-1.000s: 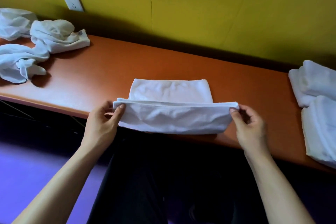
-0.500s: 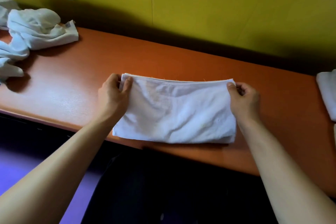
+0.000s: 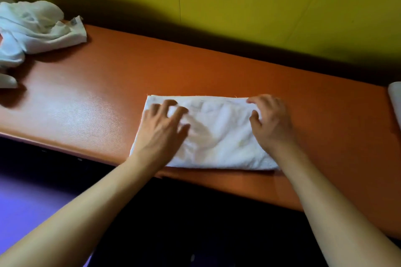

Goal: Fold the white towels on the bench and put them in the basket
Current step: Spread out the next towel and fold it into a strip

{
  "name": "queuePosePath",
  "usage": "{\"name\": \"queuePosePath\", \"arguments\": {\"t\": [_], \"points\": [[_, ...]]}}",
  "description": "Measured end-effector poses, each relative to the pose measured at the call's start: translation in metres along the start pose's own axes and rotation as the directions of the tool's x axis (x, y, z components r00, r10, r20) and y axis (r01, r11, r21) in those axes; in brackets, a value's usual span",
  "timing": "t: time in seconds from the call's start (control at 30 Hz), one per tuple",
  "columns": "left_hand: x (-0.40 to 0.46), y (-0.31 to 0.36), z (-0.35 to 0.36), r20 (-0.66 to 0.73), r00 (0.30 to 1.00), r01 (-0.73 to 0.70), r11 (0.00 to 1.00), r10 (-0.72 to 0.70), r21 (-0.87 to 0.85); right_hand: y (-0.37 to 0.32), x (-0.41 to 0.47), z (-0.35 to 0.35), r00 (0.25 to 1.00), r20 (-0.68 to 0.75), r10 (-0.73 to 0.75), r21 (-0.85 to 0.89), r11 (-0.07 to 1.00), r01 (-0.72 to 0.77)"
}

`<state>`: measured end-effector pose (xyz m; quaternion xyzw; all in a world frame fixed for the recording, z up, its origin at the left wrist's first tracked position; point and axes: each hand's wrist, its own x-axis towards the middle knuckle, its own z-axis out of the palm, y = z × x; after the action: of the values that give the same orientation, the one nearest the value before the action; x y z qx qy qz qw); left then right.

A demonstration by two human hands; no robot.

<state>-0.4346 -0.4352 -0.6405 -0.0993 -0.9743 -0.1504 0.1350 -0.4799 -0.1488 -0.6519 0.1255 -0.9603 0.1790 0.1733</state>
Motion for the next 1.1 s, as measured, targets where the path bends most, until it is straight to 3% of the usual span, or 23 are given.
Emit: {"name": "queuePosePath", "arguments": {"t": [0.07,0.13,0.27,0.6,0.83,0.9,1.03,1.1], "points": [[-0.013,0.026,0.004,0.153,0.975,-0.149,0.985,0.162,-0.09,0.001,-0.003,0.007,0.978,0.182,-0.098,0.02,0.995,0.096],[-0.026,0.046,0.011,0.266,0.932,-0.244,0.969,0.247,-0.043,0.004,-0.008,0.008,0.951,0.296,-0.089,0.061,0.995,0.074],[-0.04,0.061,0.014,0.349,0.914,-0.245,0.967,0.208,0.066,0.008,-0.025,-0.004,0.936,0.351,0.022,0.027,0.999,-0.033],[-0.045,0.105,0.019,0.449,0.888,-0.162,0.982,0.101,0.099,-0.019,-0.141,-0.049,0.934,0.144,0.327,-0.227,0.93,-0.29],[-0.062,0.131,0.021,0.333,0.93,-0.201,0.974,0.155,0.109,-0.043,-0.178,-0.059,0.905,0.215,0.367,-0.32,0.902,-0.29],[-0.079,0.135,0.017,0.33,0.913,-0.276,0.959,0.24,0.066,-0.044,-0.178,-0.058,0.899,0.218,0.379,-0.314,0.9,-0.303],[-0.111,0.125,0.013,0.506,0.811,-0.388,0.917,0.294,0.09,-0.047,-0.181,-0.059,0.905,0.213,0.369,-0.283,0.91,-0.304],[-0.11,0.117,0.014,0.462,0.824,-0.412,0.907,0.329,0.088,-0.046,-0.184,-0.063,0.888,0.293,0.354,-0.294,0.917,-0.269]]}}
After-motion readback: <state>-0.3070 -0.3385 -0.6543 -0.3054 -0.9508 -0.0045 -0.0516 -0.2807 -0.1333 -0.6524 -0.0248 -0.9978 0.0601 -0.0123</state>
